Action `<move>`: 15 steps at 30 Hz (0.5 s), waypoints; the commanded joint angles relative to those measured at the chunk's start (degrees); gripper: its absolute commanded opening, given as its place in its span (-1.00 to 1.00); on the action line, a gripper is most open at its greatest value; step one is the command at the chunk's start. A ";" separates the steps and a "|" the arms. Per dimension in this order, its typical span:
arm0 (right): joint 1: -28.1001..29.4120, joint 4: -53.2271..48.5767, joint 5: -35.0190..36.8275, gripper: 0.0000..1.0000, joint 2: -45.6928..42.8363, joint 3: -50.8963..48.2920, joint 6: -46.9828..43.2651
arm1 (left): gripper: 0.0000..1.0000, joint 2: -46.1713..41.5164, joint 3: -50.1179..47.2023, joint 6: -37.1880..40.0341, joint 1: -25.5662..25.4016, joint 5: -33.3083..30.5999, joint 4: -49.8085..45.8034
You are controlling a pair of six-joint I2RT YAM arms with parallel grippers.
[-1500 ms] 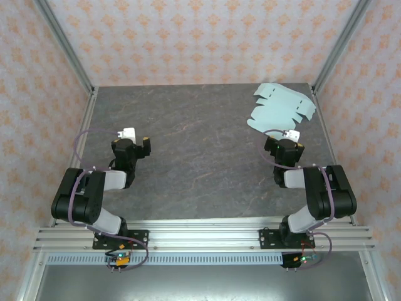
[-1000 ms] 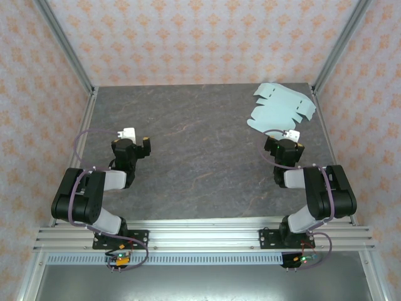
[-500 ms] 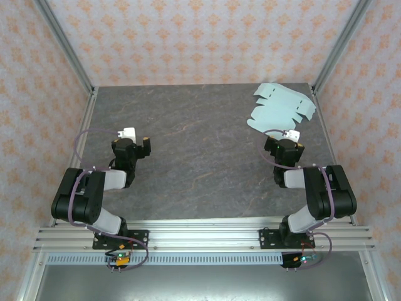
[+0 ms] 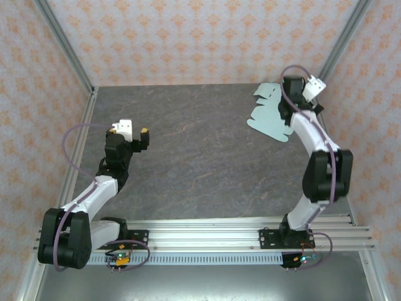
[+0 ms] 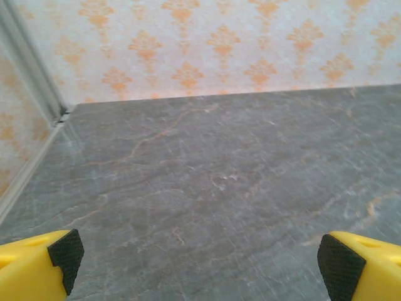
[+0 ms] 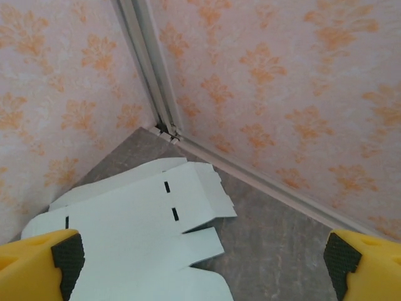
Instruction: Fold the paper box
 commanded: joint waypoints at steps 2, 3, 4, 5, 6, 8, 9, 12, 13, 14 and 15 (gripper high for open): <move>-0.20 -22.00 -4.17 0.99 11.37 11.23 2.28 | 1.00 -2.38 -6.23 3.54 -0.81 2.21 2.49; -0.20 -22.97 -4.45 0.99 13.36 13.44 1.46 | 1.00 -2.85 -7.39 3.46 -0.75 1.01 3.48; -0.19 -24.58 -4.16 0.99 15.85 16.31 0.67 | 1.00 -3.62 -8.09 3.45 -0.80 -0.60 3.61; -0.20 -25.45 -4.35 0.99 17.89 18.70 -0.72 | 1.00 -4.48 -8.24 3.58 -0.74 -1.82 2.91; -0.21 -26.34 -4.97 0.99 19.84 20.58 -1.69 | 1.00 -5.21 -8.23 3.73 -0.72 -2.60 2.20; -0.28 -28.31 -5.79 0.99 23.82 24.87 -3.82 | 1.00 -5.97 -8.76 4.07 -0.78 -3.34 2.39; -0.29 -29.23 -5.99 0.99 25.57 26.61 -4.71 | 1.00 -5.61 -8.75 3.99 -0.78 -4.10 2.54; -0.36 -29.37 -7.61 0.99 29.16 28.72 -8.23 | 1.00 -2.62 -6.32 2.92 -0.76 -8.36 0.28; -0.32 -29.63 -7.79 0.99 30.39 29.29 -9.22 | 1.00 -1.74 -5.60 3.02 -0.77 -8.63 -0.36; -0.35 -30.20 -8.01 0.99 31.57 30.18 -10.32 | 1.00 -1.33 -5.50 3.05 -0.77 -8.27 -0.05; -0.33 -31.01 -8.01 0.99 32.60 30.98 -11.05 | 1.00 -1.33 -5.80 3.10 -0.77 -7.57 0.88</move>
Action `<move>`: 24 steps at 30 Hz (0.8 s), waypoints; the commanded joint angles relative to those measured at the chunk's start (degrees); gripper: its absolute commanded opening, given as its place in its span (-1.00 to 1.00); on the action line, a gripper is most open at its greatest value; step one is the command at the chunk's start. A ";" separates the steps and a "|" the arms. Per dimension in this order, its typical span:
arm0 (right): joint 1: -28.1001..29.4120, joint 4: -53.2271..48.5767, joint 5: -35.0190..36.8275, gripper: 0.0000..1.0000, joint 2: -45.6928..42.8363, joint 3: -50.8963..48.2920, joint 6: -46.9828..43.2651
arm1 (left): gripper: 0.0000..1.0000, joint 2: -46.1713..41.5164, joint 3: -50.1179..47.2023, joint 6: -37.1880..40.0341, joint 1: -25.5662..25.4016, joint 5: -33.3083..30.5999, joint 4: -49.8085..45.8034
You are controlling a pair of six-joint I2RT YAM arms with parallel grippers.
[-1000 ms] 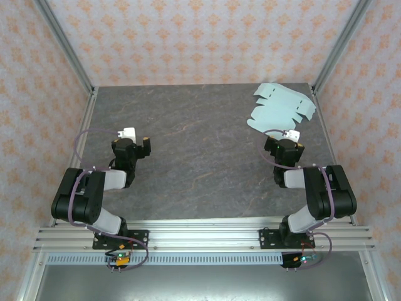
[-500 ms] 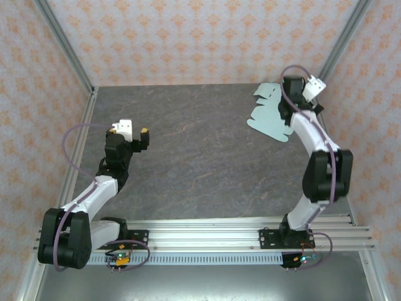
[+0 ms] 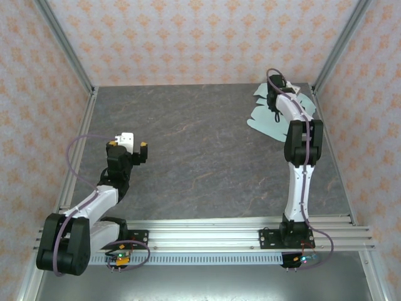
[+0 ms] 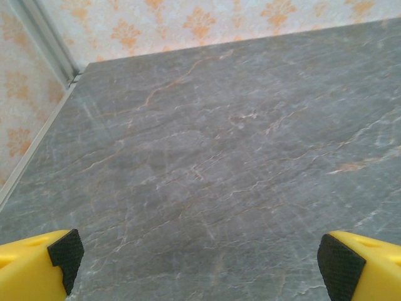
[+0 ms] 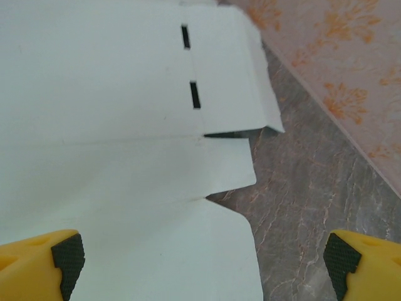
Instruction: Fold the paper box
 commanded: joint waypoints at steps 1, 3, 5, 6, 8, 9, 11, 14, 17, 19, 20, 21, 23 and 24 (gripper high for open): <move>-0.16 -5.84 -0.31 0.99 3.03 4.11 -5.06 | 1.00 0.58 1.19 0.97 -0.18 -1.44 1.77; -0.18 -6.58 -0.02 0.99 3.84 4.49 -5.65 | 1.00 0.79 1.06 1.26 -0.16 -0.20 2.96; -0.17 -6.04 0.60 0.99 3.58 2.40 -3.60 | 1.00 1.43 1.87 1.33 -0.09 0.25 1.63; -0.18 -5.43 -1.09 0.99 3.20 0.97 -3.47 | 1.00 1.76 2.29 1.33 -0.06 0.32 1.07; 0.07 -5.61 -1.91 0.99 2.42 -1.08 -2.95 | 1.00 2.37 2.57 1.33 -0.12 0.08 1.31; 0.25 -5.59 -1.79 0.99 1.79 -2.44 -2.76 | 1.00 2.79 2.66 1.33 -0.10 -0.09 1.73; 0.53 -5.64 -3.55 0.99 0.42 -5.21 -1.89 | 1.00 3.69 3.41 1.33 -0.06 -0.16 1.58; 0.53 -5.54 -8.59 0.99 -2.28 -9.74 0.22 | 1.00 4.10 4.46 1.42 -0.10 0.28 -0.37; 0.55 -5.98 -13.86 0.99 -5.37 -12.80 2.26 | 1.00 3.80 3.96 1.18 -0.10 0.23 0.97; 0.85 -3.54 -20.42 0.99 -8.65 -16.98 3.99 | 1.00 3.84 4.17 1.16 -0.10 0.41 0.44; 1.03 -2.34 -23.27 0.99 -9.85 -19.00 5.28 | 1.00 3.84 4.29 1.24 -0.05 0.29 0.03; 1.30 -0.83 -25.97 0.98 -10.89 -21.21 7.38 | 1.00 3.84 4.30 1.24 -0.10 0.02 -0.17; 2.66 1.00 -28.07 0.90 -12.44 -25.12 11.90 | 1.00 3.84 4.23 1.11 -0.10 -1.12 0.31; 4.02 3.04 -28.86 0.90 -13.71 -27.87 13.32 | 0.99 4.04 4.29 0.98 -0.11 -1.78 0.67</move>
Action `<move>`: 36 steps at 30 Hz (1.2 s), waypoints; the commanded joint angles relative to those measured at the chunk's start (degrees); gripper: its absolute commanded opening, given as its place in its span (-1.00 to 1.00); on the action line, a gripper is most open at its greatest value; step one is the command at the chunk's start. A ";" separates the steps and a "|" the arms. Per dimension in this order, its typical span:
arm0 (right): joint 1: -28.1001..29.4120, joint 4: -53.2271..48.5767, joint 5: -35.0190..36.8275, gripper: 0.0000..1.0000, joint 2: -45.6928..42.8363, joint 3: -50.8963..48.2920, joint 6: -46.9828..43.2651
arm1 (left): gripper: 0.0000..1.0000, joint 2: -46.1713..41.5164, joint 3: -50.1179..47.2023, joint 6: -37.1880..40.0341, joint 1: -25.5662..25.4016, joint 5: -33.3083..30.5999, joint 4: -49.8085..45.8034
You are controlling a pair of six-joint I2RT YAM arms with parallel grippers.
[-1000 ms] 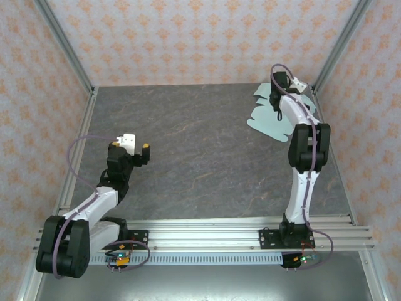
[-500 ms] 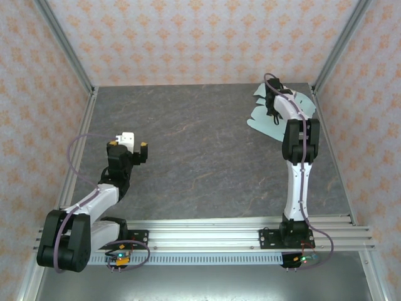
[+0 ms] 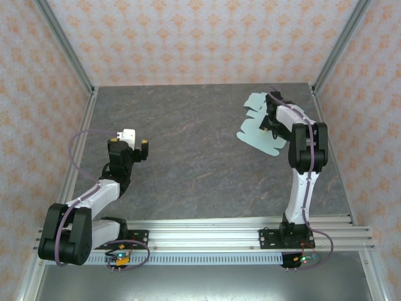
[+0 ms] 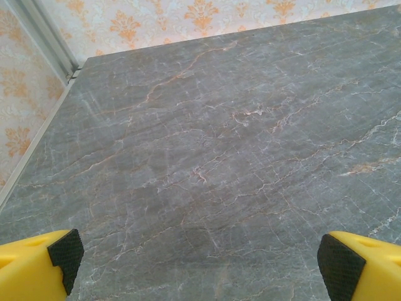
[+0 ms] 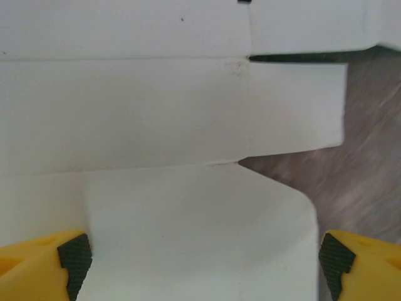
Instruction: Fold the paper box
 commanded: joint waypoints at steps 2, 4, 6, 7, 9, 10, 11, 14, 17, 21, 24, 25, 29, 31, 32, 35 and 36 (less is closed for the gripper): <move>5.94 4.72 -7.96 0.90 -4.86 -8.43 7.56 | 1.00 0.23 1.82 0.34 -0.10 -2.09 0.08; 9.37 4.61 -8.81 0.90 -5.81 -9.45 7.66 | 1.00 -0.01 2.15 0.34 -0.09 -2.50 -1.01; 12.43 3.27 -10.34 0.90 -5.75 -9.24 8.45 | 1.00 -0.26 1.83 0.10 -0.08 -2.94 -0.41; 14.20 2.69 -11.25 0.91 -5.85 -9.37 9.35 | 1.00 -0.36 1.82 -0.02 -0.10 -2.89 -0.29; 17.54 2.52 -13.09 0.91 -6.08 -10.06 11.46 | 1.00 -0.32 2.30 -0.01 -0.05 -2.40 -0.95; 19.23 3.19 -14.21 0.91 -6.44 -10.74 12.49 | 1.00 -0.27 2.39 -0.01 -0.10 -2.16 -1.23; 21.21 4.10 -15.26 0.91 -6.87 -11.68 13.72 | 1.00 -0.20 2.39 -0.05 -0.10 -2.07 -1.11; 27.86 5.66 -18.35 0.91 -6.93 -12.25 16.35 | 1.00 -0.01 2.21 -0.34 -0.09 -2.07 -0.08; 33.62 6.70 -21.87 0.91 -6.59 -10.34 17.11 | 1.00 0.21 2.10 -1.28 -0.10 -1.12 0.86; 35.35 8.82 -22.64 0.91 -10.40 -7.52 13.48 | 1.00 -2.25 -0.74 -3.74 -0.10 -1.64 4.78; 33.27 11.01 -20.00 0.94 -14.86 -6.94 7.69 | 1.00 -3.38 0.22 -5.44 -0.10 -3.10 2.82; 32.11 11.41 -19.48 0.94 -15.95 -7.28 6.80 | 1.00 -3.74 1.62 -7.15 -0.10 -3.88 0.15; 22.67 12.87 -20.81 0.93 -18.00 -11.00 4.15 | 1.00 -7.16 6.69 -16.58 -0.25 -4.48 -10.41; 17.91 11.51 -20.88 0.92 -18.26 -12.25 1.57 | 1.00 -9.43 6.83 -21.97 -0.34 -6.36 -11.31; 15.90 11.67 -22.14 0.91 -18.31 -12.98 -0.45 | 1.00 -10.60 7.23 -25.14 -0.41 -8.26 -12.62; 11.83 11.47 -23.49 0.90 -17.26 -14.43 -4.73 | 1.00 -12.91 10.33 -32.35 -0.43 -14.95 -20.88; 10.98 10.21 -23.59 0.89 -16.68 -14.36 -5.24 | 1.00 -13.25 11.48 -34.03 -0.40 -17.09 -23.67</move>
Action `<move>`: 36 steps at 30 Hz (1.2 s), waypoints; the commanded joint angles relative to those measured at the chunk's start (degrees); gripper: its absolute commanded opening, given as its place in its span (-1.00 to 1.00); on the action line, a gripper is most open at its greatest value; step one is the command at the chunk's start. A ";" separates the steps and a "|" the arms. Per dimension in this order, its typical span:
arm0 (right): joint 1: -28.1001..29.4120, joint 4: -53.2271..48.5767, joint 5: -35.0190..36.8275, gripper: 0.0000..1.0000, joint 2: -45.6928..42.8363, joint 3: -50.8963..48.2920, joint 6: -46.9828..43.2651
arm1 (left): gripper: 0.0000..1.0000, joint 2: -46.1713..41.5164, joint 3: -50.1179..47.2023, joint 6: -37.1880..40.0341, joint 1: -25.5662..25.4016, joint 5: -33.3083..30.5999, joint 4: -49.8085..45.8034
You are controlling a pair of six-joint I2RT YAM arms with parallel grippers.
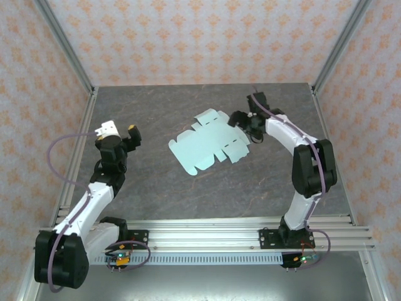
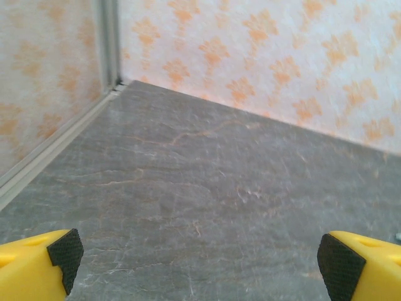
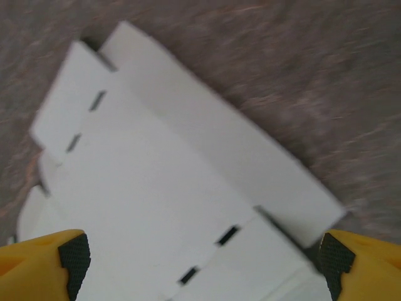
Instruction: Fold the paper box
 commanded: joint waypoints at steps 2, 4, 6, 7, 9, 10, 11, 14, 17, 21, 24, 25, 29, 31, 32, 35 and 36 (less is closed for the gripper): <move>-0.98 -1.85 -1.45 0.89 0.52 -3.07 -6.64 | 1.00 -1.42 5.36 -10.18 -0.21 -10.12 -13.20; -1.61 -0.08 -2.32 0.89 0.21 -4.81 -7.34 | 1.00 -0.65 7.56 -11.45 -0.13 -12.38 -17.75; -2.63 0.01 -6.05 0.88 1.92 -4.63 -8.72 | 1.00 1.30 12.21 -25.32 0.18 -19.93 -31.45; -2.81 -0.03 -7.65 0.88 2.87 -4.45 -9.41 | 1.00 2.38 13.79 -27.37 0.78 -18.83 -34.41; -2.92 0.31 -8.90 0.86 4.23 -4.34 -10.49 | 1.00 4.73 14.38 -23.13 1.16 -9.88 -31.31; -2.92 0.84 -8.79 0.84 4.50 -4.53 -10.52 | 1.00 5.73 14.33 -23.47 1.07 -6.75 -30.23; -2.92 1.42 -9.02 0.84 4.70 -4.85 -10.61 | 1.00 6.98 14.18 -24.70 0.91 -2.77 -28.90; -2.88 2.82 -11.04 0.81 4.72 -6.09 -10.35 | 1.00 10.54 13.89 -26.84 -2.78 4.02 -25.97; -2.84 5.08 -16.17 0.77 4.23 -8.07 -9.77 | 1.00 13.70 15.08 -26.37 -10.62 1.39 -26.54; -1.82 6.38 -21.78 0.72 4.51 -9.33 -8.70 | 1.00 18.61 18.78 -24.16 -14.82 3.57 -29.45; -0.29 5.65 -24.21 0.65 4.73 -9.36 -9.04 | 1.00 21.28 20.92 -21.92 -14.80 5.33 -32.70; 0.34 5.93 -25.09 0.63 4.54 -9.44 -8.84 | 1.00 21.59 20.93 -20.94 -14.82 6.12 -32.45; 2.16 8.39 -30.36 0.57 4.65 -9.76 -7.02 | 1.00 22.17 20.79 -20.37 -14.84 9.34 -30.70; 2.72 9.37 -32.27 0.54 4.73 -9.93 -6.83 | 1.00 23.45 21.00 -20.26 -14.84 11.15 -29.25; 2.95 9.90 -32.77 0.51 4.65 -10.02 -6.67 | 1.00 24.56 21.23 -20.35 -14.84 11.87 -28.77; 3.29 11.94 -34.99 0.38 5.20 -10.19 -5.80 | 1.00 28.27 22.59 -20.54 -14.81 13.17 -28.30; 3.38 12.54 -35.92 0.34 5.65 -10.03 -5.32 | 1.00 29.36 22.85 -20.63 -14.78 13.36 -28.22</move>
